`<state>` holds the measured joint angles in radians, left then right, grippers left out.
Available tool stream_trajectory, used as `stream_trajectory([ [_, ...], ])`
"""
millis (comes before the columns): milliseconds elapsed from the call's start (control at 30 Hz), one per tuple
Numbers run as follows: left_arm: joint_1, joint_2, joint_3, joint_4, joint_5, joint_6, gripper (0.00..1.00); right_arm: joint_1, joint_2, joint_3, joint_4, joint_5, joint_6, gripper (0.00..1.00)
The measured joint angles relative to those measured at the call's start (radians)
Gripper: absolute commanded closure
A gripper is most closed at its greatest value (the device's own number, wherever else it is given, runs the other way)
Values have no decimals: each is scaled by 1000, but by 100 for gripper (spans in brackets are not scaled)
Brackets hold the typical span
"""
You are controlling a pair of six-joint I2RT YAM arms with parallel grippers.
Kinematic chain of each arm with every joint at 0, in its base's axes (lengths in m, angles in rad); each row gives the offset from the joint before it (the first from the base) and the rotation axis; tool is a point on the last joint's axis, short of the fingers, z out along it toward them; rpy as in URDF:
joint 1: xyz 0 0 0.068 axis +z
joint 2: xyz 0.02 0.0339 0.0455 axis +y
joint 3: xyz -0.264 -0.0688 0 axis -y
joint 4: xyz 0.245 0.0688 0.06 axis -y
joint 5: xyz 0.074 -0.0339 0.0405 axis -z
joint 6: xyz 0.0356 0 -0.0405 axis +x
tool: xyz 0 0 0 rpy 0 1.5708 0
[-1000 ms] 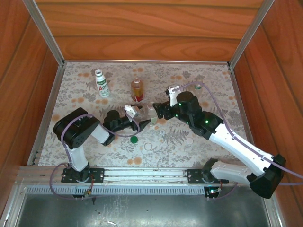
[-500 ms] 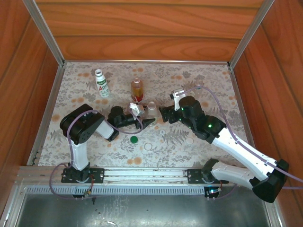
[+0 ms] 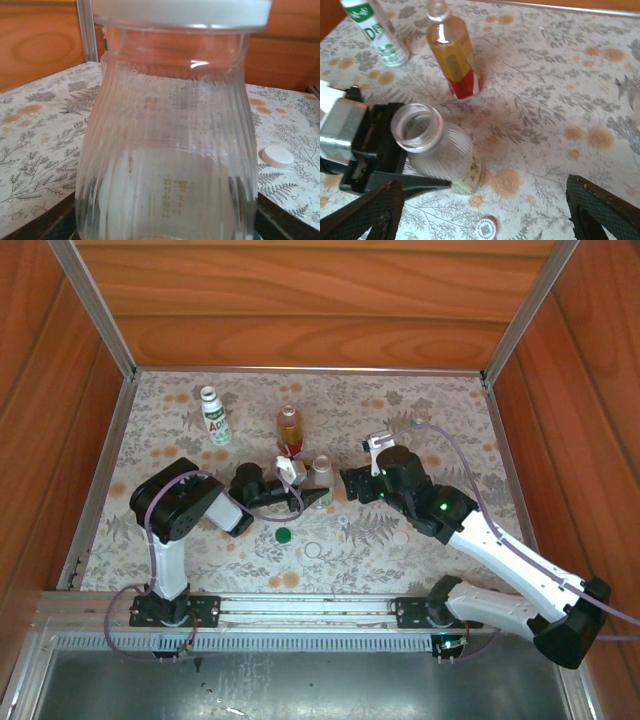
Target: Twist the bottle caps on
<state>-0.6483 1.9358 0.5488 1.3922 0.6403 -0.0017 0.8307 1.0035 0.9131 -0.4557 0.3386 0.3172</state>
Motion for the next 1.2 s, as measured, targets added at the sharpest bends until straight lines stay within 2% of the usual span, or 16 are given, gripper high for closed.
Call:
stream_trajectory([
  [167,0,0,0,0,5,0,40,-1,-17,-51,-83,38,61,0],
  [333,0,-1,-9,6,5,0,40,-5,-52,-175,-134,64,156,0],
  [533,0,-15,-29,8,6,0,40,-70,-98,-309,-194,74,327,9],
  [600,0,-15,-29,8,8,0,40,-91,-93,-330,-213,81,375,15],
  [933,0,-18,-35,10,9,0,40,-185,-25,-425,-179,43,477,38],
  [1200,0,-21,-41,13,10,0,40,-217,48,-459,-108,-1,497,41],
])
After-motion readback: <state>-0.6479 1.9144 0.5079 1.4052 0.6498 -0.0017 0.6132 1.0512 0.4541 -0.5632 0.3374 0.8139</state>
